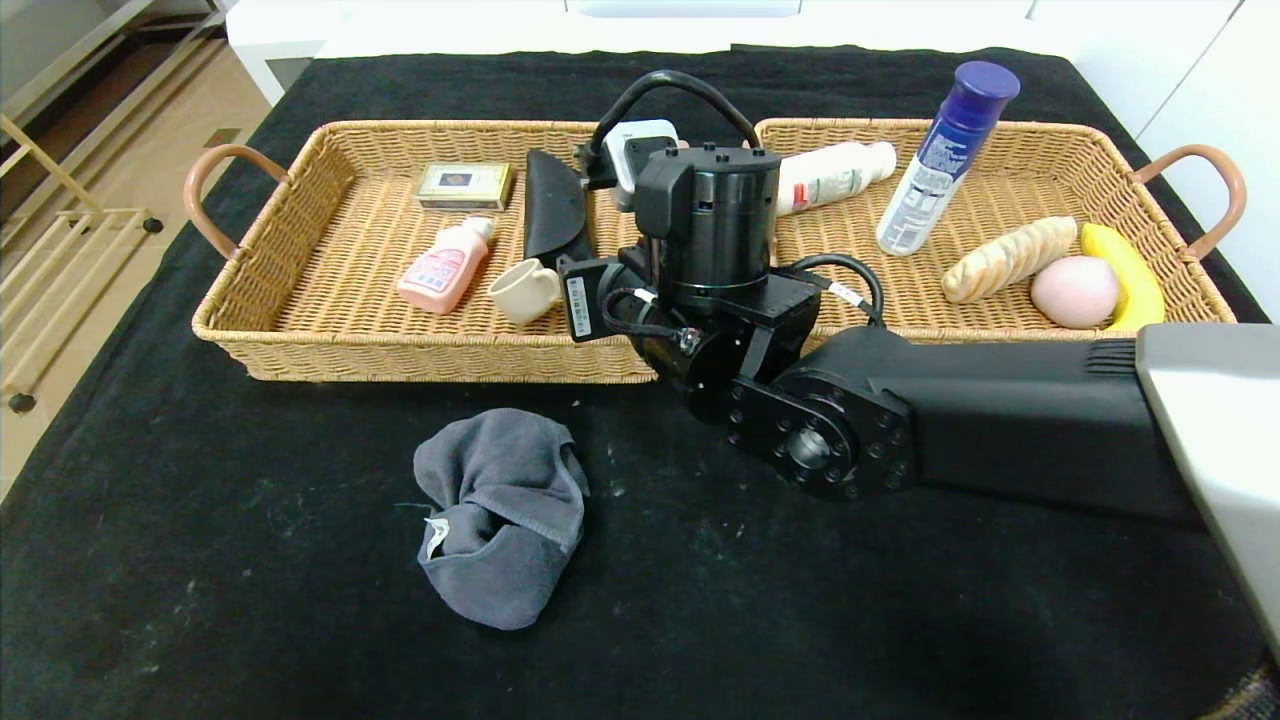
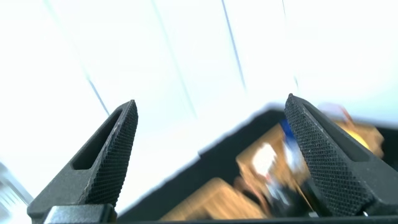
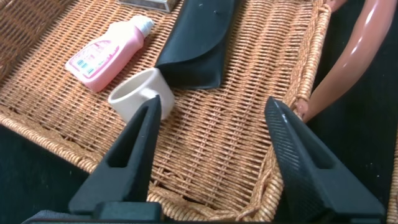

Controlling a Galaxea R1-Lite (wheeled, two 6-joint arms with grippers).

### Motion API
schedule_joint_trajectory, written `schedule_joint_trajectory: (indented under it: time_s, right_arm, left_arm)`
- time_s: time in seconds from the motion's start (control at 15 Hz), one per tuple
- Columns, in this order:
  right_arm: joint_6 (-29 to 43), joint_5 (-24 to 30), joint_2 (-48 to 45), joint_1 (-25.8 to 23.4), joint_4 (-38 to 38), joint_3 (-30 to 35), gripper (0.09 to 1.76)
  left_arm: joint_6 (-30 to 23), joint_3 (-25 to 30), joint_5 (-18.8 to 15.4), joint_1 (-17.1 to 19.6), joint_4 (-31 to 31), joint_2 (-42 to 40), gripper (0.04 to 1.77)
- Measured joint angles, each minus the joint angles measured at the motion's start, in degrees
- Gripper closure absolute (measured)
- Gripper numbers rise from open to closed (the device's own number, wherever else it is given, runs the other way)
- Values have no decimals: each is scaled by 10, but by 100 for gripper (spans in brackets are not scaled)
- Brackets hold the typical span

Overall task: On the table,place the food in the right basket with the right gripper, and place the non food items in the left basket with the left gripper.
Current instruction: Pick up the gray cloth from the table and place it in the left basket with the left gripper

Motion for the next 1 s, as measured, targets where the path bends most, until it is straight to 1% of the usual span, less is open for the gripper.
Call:
schedule_joint_trajectory:
  time_s: [0.07,0.13,0.2,0.27,0.33,0.47,0.53,0.6,0.67,0.8,1.0]
  right_arm:
    - [0,0,-1,0,-2,1,54]
    - [0,0,-1,0,-3,2,49]
    - [0,0,-1,2,-3,3,45]
    - [0,0,-1,2,-6,4,42]
    - [-1,0,-1,2,-9,5,38]
    - [-1,0,-2,3,-10,6,33]
    - [-1,0,-2,3,-10,6,31]
    - [-2,-1,-2,3,-11,6,29]
    - [-1,-1,-4,5,-10,6,27]
    - [-2,-1,-6,7,-10,6,24]
    - [-2,-1,-15,10,-11,22,21]
  left_arm:
    - [0,-27,0,0,0,0,9]
    - [0,-33,0,0,0,-1,9]
    - [0,-16,0,0,0,-1,9]
    - [0,23,0,0,1,-1,9]
    - [0,83,0,0,1,-1,9]
    - [0,253,0,0,4,0,9]
    - [0,327,0,0,4,0,9]
    - [0,388,0,0,3,0,9]
    - [0,426,0,0,3,0,9]
    - [0,456,0,0,2,-1,9]
    - [0,465,0,0,1,-1,9]
